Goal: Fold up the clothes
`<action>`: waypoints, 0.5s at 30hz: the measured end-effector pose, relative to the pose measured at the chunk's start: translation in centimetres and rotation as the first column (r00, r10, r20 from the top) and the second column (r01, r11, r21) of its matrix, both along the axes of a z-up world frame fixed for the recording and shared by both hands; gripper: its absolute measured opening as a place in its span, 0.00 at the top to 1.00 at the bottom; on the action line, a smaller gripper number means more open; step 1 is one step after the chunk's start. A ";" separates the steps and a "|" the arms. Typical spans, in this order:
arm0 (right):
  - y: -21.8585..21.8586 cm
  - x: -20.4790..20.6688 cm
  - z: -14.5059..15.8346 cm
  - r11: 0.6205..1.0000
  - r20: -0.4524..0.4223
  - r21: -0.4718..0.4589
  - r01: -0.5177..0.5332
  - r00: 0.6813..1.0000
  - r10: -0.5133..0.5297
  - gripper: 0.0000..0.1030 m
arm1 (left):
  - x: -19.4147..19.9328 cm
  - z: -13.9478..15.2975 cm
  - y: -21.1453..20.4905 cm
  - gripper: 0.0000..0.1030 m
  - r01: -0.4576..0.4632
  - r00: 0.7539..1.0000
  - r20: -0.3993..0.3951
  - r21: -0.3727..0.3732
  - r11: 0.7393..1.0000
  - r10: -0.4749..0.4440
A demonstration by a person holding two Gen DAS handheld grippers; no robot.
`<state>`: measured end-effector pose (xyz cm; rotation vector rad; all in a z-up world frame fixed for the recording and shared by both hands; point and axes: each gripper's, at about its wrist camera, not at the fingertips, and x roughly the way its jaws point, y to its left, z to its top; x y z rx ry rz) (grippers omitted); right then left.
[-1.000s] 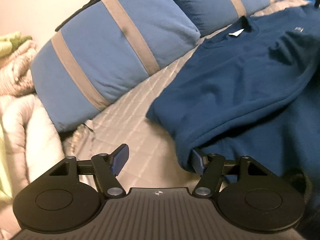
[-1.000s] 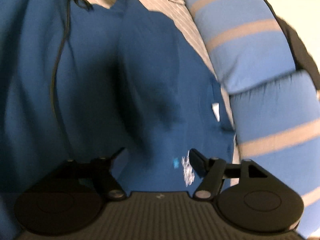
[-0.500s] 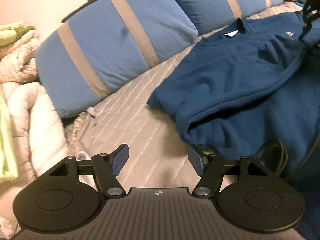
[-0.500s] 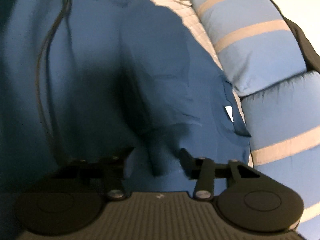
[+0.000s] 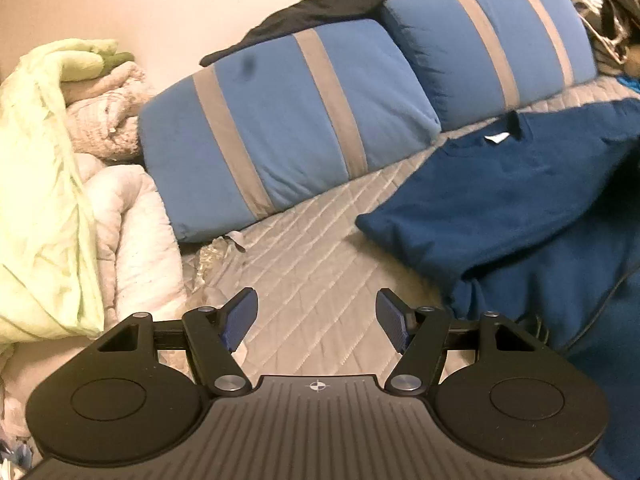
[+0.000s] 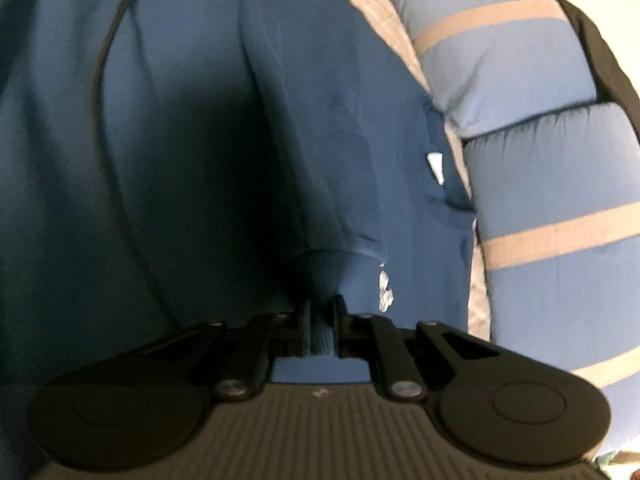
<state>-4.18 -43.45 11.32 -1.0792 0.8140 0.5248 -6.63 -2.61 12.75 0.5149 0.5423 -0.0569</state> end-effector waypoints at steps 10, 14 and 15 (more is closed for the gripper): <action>-1.0 -2.0 0.1 1.000 -0.050 0.003 0.011 0.999 -0.011 0.66 | 0.0 1.8 -1.2 0.37 0.007 1.000 0.014 -0.060 0.998 -0.007; -2.4 -2.3 1.7 0.997 0.073 0.052 0.049 0.996 -0.053 0.14 | 0.4 4.3 -1.7 0.37 0.060 0.998 -0.023 -0.048 0.997 -0.062; -2.9 -2.3 2.2 0.995 0.115 0.070 0.067 0.991 -0.075 0.11 | 0.6 5.2 -1.7 0.37 0.070 0.997 -0.025 -0.053 0.996 -0.071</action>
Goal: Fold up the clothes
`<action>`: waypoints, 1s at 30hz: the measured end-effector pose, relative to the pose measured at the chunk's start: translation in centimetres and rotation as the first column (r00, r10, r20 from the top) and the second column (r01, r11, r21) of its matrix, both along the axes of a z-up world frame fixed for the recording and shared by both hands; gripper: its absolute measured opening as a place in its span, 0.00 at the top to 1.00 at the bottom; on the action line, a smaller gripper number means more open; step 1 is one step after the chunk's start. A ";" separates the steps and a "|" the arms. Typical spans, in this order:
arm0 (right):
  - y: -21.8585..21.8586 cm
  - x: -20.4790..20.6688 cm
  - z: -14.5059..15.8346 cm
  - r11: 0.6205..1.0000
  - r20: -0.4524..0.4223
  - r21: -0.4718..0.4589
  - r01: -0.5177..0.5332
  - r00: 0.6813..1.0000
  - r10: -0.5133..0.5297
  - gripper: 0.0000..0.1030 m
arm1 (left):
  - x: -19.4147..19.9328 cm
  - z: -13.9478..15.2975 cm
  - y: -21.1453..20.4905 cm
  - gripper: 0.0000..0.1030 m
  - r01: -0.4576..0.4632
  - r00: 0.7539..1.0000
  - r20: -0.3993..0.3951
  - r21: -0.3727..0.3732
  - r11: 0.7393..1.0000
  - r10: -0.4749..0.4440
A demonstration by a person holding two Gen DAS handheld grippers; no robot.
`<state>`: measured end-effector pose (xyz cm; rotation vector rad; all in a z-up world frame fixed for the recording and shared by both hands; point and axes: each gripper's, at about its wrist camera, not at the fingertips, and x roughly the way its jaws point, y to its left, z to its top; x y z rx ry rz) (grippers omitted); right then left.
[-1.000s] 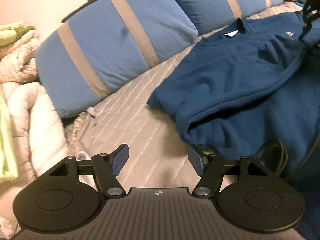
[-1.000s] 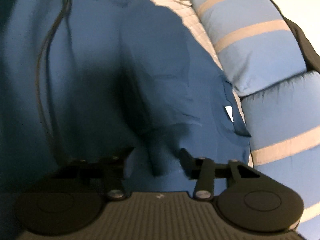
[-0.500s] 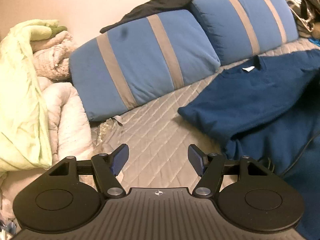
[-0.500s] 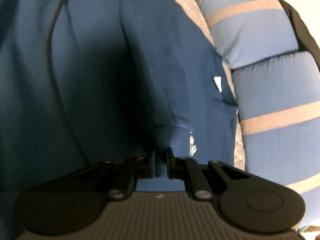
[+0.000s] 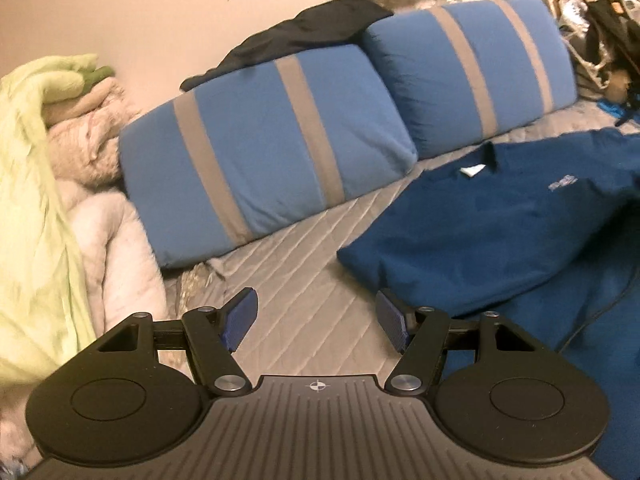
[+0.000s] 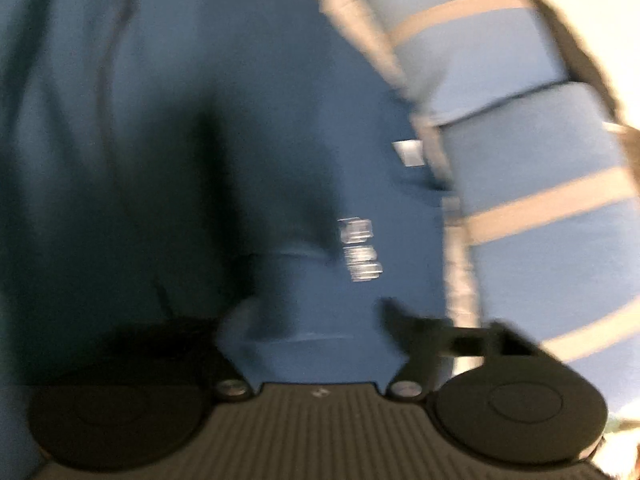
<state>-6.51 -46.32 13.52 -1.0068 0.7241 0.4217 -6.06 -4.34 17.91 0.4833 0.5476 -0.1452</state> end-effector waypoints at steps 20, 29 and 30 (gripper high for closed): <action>-20.6 -0.7 19.0 0.505 0.225 0.789 0.350 0.600 -0.767 0.00 | 6.4 17.2 -7.0 0.30 0.169 0.962 0.247 -0.215 0.962 -0.114; -23.4 -5.4 21.1 0.496 0.273 0.789 0.362 0.516 -0.812 0.00 | 8.2 14.8 -14.1 0.30 0.261 0.951 0.243 -0.296 0.919 -0.191; -23.5 -5.6 20.8 0.492 0.264 0.786 0.375 0.517 -0.814 0.00 | 8.5 14.0 -14.9 0.30 0.267 0.953 0.227 -0.322 0.908 -0.200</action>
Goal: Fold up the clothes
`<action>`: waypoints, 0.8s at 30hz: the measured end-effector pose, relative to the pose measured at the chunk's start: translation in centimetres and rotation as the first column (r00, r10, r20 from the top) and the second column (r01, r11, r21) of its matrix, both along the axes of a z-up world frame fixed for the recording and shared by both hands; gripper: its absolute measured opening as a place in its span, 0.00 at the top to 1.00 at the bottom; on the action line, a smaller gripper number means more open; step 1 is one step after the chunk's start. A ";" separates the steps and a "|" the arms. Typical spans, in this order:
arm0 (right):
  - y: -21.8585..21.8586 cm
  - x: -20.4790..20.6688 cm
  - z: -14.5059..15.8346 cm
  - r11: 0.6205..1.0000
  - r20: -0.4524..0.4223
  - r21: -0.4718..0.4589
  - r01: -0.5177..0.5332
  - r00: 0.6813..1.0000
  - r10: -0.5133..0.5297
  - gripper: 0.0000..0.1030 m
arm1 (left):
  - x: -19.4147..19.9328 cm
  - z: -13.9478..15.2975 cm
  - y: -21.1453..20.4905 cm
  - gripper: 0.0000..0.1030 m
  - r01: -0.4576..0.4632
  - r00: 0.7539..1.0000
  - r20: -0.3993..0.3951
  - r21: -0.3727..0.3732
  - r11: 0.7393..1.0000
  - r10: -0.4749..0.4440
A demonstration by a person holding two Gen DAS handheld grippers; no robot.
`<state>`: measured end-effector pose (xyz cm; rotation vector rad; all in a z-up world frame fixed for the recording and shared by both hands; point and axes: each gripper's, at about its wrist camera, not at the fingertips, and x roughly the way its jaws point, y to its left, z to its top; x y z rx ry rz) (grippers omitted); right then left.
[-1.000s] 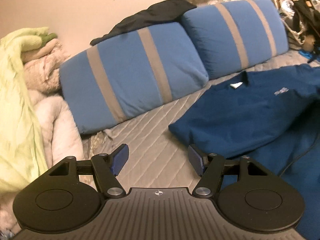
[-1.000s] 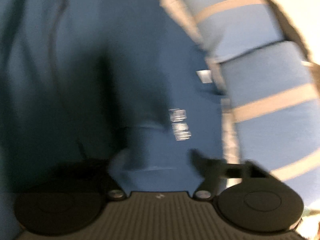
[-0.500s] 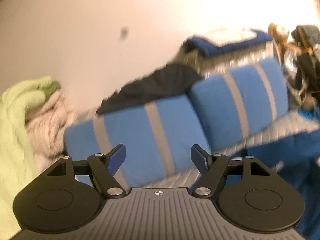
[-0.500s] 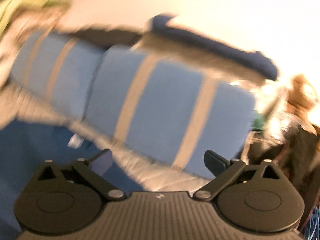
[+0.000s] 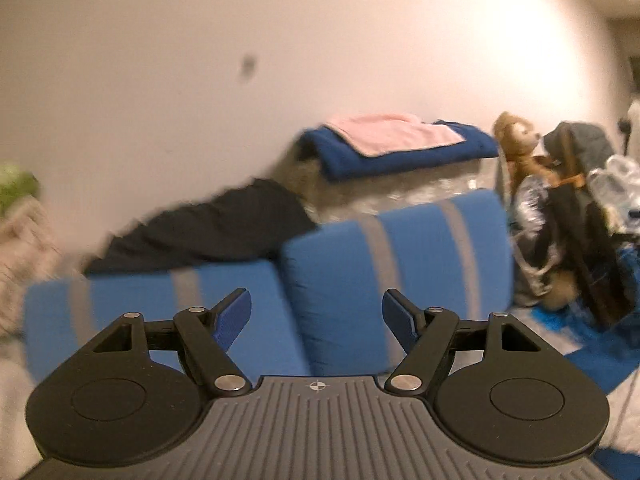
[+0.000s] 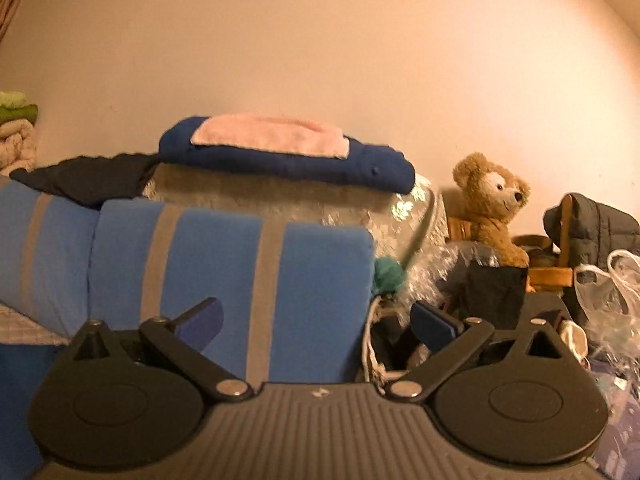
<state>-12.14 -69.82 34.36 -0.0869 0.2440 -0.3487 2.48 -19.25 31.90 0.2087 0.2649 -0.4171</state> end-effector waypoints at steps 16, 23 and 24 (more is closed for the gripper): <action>-0.1 -8.4 -9.3 1.000 -0.265 0.016 0.022 0.964 -0.017 0.00 | 1.9 -22.2 -11.7 0.30 0.178 0.943 -0.286 0.008 0.984 -0.168; -2.9 -11.4 -15.0 0.982 -0.352 0.117 0.147 0.931 -0.097 0.00 | -0.9 -24.0 -10.7 0.30 0.211 0.944 -0.260 0.006 0.977 -0.203; -3.6 -12.0 -15.8 0.975 -0.357 0.145 0.167 0.928 -0.106 0.00 | -1.3 -23.6 -10.8 0.30 0.223 0.948 -0.234 0.008 0.975 -0.215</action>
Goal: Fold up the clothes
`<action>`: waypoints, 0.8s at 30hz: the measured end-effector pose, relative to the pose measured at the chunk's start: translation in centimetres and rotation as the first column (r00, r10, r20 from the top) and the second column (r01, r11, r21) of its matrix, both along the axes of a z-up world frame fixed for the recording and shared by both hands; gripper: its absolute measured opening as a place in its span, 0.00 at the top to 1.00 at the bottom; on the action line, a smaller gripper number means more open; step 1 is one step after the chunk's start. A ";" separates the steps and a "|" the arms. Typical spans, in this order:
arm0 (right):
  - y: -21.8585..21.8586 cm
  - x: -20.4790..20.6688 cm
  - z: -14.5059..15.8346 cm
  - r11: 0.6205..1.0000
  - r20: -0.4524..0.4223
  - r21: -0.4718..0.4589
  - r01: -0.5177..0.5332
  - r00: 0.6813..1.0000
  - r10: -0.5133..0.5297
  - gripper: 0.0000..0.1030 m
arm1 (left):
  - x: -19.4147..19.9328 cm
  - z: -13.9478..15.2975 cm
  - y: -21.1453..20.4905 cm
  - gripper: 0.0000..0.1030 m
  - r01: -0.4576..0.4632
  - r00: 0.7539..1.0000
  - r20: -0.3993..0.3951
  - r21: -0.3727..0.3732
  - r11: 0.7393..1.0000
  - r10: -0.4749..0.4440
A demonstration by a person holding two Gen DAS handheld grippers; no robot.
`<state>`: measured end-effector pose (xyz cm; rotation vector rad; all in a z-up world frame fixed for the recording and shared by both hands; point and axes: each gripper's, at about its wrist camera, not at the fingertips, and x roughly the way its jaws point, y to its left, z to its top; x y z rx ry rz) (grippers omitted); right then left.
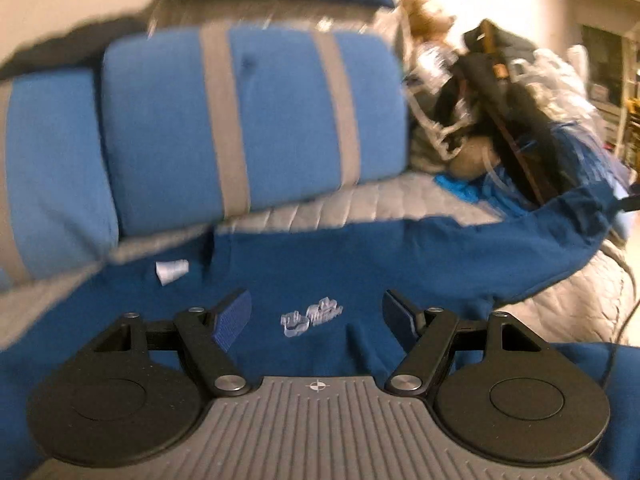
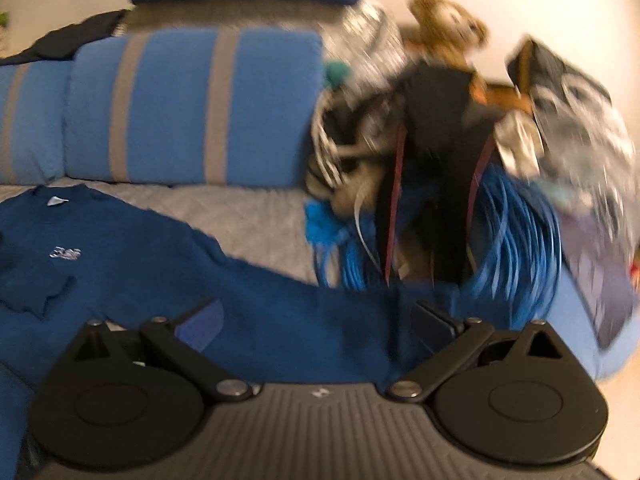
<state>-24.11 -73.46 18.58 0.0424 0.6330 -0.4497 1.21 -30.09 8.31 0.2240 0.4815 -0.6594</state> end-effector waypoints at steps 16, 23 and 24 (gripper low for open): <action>-11.7 -4.7 -9.4 0.761 0.067 0.528 0.377 0.875 -0.480 0.41 | -2.7 0.5 0.5 0.30 -0.012 1.000 -0.002 -0.008 1.000 0.012; -13.1 -4.9 -11.3 0.678 0.117 0.618 0.399 0.806 -0.581 0.58 | -2.1 0.9 1.1 0.30 -0.084 0.996 0.001 -0.016 0.996 0.084; -13.1 -5.0 -11.4 0.671 0.119 0.622 0.404 0.798 -0.591 0.60 | -2.1 0.8 1.1 0.30 -0.085 0.996 0.003 -0.012 0.996 0.085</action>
